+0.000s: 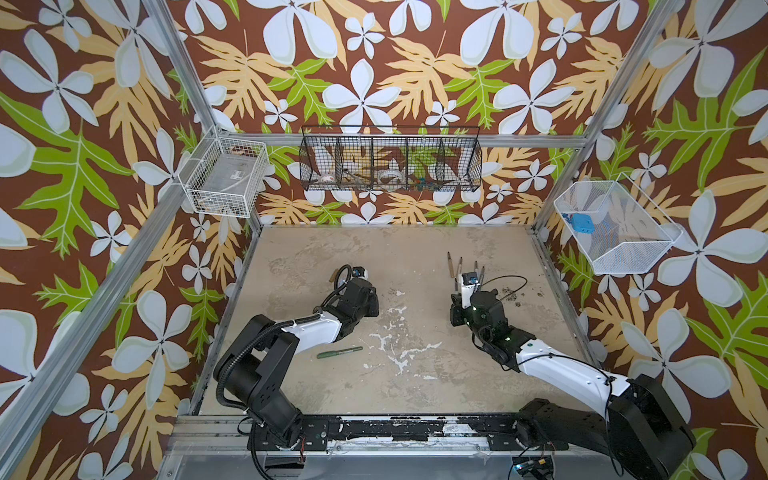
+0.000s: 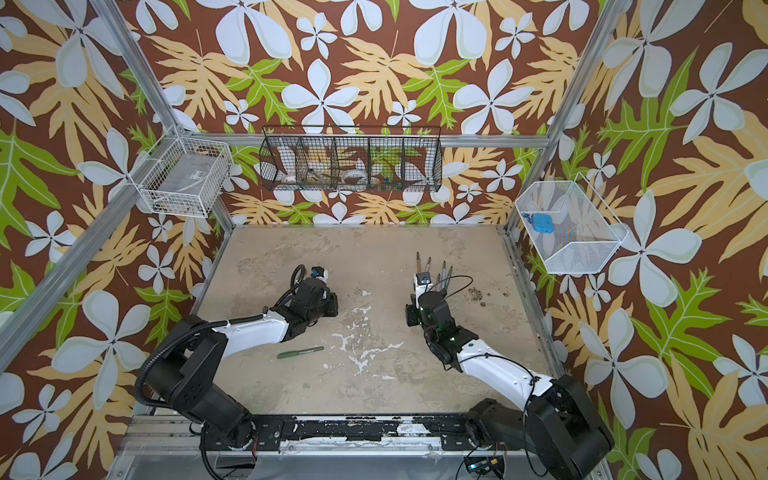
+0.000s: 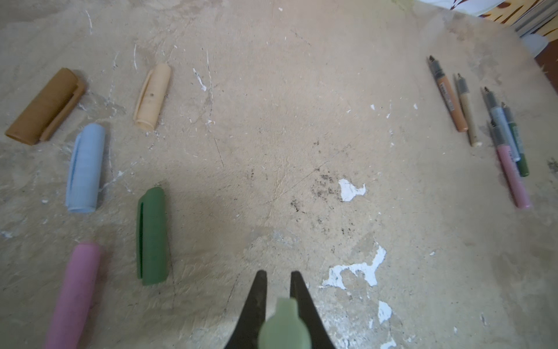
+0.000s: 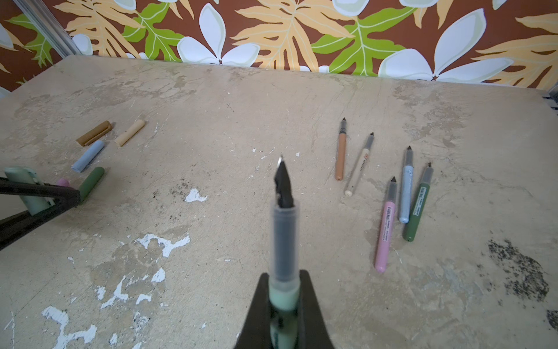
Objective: Open the pen caps
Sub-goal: 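Lower the light-green cap with the left gripper while the right gripper carries the pen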
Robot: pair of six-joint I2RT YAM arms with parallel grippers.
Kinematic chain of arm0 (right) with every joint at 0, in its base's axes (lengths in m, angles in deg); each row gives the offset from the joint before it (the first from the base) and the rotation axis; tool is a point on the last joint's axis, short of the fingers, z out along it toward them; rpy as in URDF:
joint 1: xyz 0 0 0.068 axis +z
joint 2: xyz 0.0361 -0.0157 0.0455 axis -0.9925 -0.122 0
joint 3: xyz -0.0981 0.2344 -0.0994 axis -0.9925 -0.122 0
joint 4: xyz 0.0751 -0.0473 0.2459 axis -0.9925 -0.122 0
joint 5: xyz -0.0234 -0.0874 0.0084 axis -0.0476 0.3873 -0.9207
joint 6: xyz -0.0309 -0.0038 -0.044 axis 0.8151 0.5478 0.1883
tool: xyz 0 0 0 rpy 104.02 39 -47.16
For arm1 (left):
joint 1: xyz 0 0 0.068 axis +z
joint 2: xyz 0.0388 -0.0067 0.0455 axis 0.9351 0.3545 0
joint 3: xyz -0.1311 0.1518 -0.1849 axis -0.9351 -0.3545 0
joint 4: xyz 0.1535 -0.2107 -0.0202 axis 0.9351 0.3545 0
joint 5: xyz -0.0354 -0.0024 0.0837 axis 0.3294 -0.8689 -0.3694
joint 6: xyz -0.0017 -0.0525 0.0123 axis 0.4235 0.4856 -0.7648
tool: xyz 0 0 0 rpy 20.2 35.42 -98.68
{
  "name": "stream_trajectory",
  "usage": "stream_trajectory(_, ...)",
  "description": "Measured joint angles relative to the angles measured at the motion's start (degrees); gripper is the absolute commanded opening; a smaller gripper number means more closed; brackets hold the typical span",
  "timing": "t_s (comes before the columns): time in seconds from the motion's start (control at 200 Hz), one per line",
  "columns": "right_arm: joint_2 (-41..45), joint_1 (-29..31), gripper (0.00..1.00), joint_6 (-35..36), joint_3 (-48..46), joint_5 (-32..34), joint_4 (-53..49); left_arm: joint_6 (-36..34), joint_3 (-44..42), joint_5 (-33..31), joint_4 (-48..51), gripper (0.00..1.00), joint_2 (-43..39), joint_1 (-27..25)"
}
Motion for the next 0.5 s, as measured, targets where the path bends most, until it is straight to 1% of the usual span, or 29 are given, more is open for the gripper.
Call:
stream_trajectory(0.235, -0.07, -0.24, 0.00, -0.33, -0.09, -0.20, -0.02, -0.61, 2.32, -0.55, 2.84, 0.00, 5.07, 0.96)
stream_trajectory(0.41, -0.31, -0.55, 0.00, -0.52, -0.09, -0.35, -0.02, -1.01, 3.15, -1.20, 3.50, 0.00, 5.97, 1.20)
stream_trajectory(0.5, -1.09, -1.86, 0.00, -0.61, -0.09, -0.48, -0.22, -1.01, 3.61, -1.68, 4.04, 0.01, 6.69, 1.25)
